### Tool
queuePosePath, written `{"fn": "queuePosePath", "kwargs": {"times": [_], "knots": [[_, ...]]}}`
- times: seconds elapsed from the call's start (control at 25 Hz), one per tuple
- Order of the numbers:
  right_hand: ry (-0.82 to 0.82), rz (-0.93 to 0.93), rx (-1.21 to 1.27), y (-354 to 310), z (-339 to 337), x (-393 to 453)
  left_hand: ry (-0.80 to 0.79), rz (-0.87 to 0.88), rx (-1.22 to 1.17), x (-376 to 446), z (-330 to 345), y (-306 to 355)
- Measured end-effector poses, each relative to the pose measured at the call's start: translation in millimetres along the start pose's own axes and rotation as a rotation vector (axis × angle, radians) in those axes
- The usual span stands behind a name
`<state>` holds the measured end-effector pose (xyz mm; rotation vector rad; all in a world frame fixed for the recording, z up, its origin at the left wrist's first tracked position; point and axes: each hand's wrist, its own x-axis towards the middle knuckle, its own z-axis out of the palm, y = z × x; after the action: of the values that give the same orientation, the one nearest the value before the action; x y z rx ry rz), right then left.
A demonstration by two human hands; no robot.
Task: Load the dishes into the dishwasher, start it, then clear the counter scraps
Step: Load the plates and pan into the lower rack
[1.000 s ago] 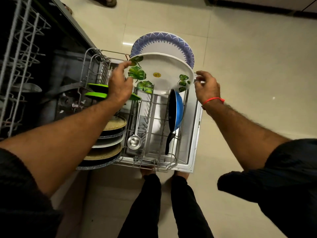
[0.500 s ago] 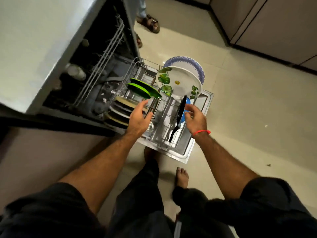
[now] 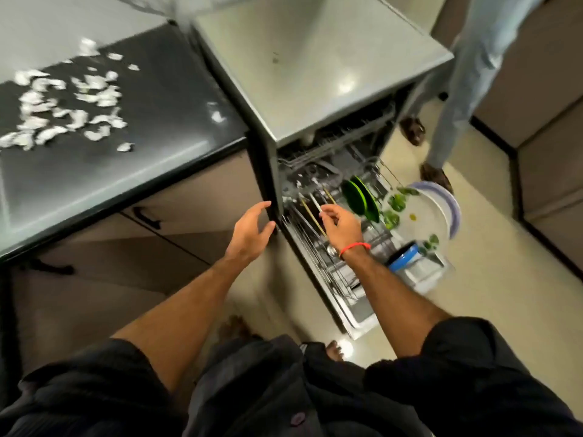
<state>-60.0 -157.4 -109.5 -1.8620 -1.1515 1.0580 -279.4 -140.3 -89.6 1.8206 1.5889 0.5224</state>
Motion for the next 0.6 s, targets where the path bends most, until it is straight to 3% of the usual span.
{"fn": "queuePosePath", "kwargs": {"times": [0.36,0.6], "knots": [[-0.364,-0.354,-0.028,-206,218,-5,0.611,-0.169,-0.072,-60,-221,-152],[-0.560,-0.481,-0.015,-299,361,-34,0.846,-0.359,-0.059,-123,-323,-246]]}}
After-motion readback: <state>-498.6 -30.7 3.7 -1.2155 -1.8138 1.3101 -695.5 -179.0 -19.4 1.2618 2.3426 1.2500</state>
